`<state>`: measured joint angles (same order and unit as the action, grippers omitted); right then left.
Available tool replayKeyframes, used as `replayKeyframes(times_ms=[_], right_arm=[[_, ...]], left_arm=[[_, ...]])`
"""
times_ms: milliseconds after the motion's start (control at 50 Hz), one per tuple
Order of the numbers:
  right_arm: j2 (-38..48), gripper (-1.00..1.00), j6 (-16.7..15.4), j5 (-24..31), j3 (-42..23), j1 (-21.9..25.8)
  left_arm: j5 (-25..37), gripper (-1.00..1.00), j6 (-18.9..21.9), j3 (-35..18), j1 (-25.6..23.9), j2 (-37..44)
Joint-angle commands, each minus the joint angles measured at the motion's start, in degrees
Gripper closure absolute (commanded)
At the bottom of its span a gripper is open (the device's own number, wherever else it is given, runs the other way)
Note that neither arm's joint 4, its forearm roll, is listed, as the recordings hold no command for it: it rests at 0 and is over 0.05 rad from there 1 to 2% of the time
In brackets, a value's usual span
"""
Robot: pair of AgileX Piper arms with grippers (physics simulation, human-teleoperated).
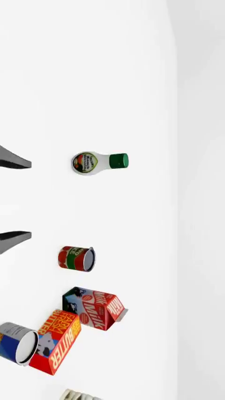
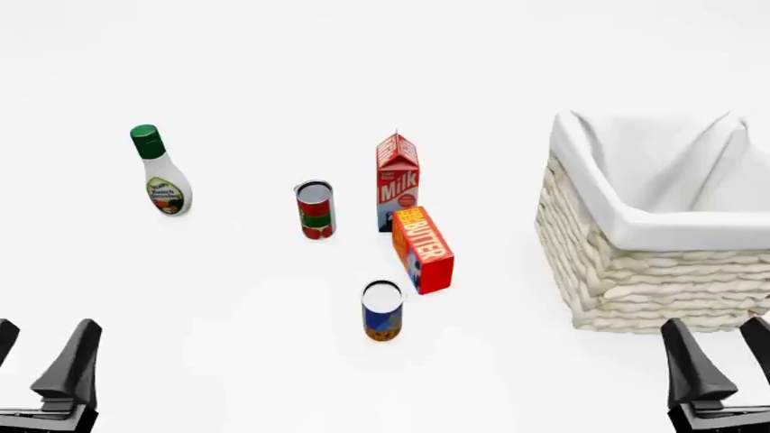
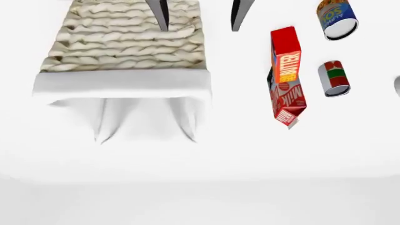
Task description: Pick the alphabet soup and place it in the basket.
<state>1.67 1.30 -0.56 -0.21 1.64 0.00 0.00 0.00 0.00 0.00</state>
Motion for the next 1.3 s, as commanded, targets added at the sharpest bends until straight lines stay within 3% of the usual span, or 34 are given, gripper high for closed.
replayKeyframes(times_ms=[20,80,120,140,320,360,400,420,520,620,700,740,860,880,1160,1300], right_arm=[[-0.76,-1.00,0.92,0.62,0.08,2.43],[0.03,-1.00,1.35,0.22,0.03,2.24],[6.54,-1.00,2.02,-2.99,-0.87,3.65],[9.30,-1.00,0.62,-5.05,-0.54,2.60],[7.55,-1.00,-2.76,-1.37,-4.85,4.99],[12.45,-1.00,-3.77,1.20,-11.70,5.64],[13.83,-1.00,-5.62,1.73,-14.03,6.87],[16.28,-1.00,-4.80,2.45,-15.70,8.33],[18.53,-1.00,-6.02,4.53,-19.80,10.80],[20.92,-1.00,-10.84,5.75,-23.69,13.25],[23.18,-1.00,-10.60,7.27,-26.66,14.74],[23.66,-1.00,-13.14,8.10,-27.70,17.44],[29.81,-1.00,-12.39,12.25,-35.86,20.63],[32.26,-1.00,-11.51,14.48,-39.74,22.13],[45.43,-1.00,-7.57,23.43,-53.88,29.47],[52.13,-1.00,-8.47,26.47,-58.74,30.98]], left_arm=[[0.00,-1.00,0.00,0.00,0.00,0.00],[0.00,-1.00,0.00,0.00,0.00,0.00],[0.00,-1.00,0.00,0.00,0.00,0.00],[0.00,-1.00,0.00,0.00,0.00,0.00],[0.00,-1.00,0.00,0.00,0.00,0.00],[0.00,-1.00,0.00,0.00,0.00,0.00],[0.00,-1.00,0.00,0.00,0.00,0.00],[0.00,-1.00,0.00,0.00,0.00,0.00],[0.00,-1.00,0.00,0.00,0.00,0.00],[0.00,-1.00,0.00,0.00,0.00,0.00],[0.00,-1.00,0.00,0.00,0.00,0.00],[0.00,-1.00,0.00,0.00,0.00,0.00],[0.00,-1.00,0.00,0.00,0.00,0.00],[0.00,-1.00,0.00,0.00,0.00,0.00],[0.00,-1.00,0.00,0.00,0.00,0.00],[0.00,-1.00,0.00,0.00,0.00,0.00]])
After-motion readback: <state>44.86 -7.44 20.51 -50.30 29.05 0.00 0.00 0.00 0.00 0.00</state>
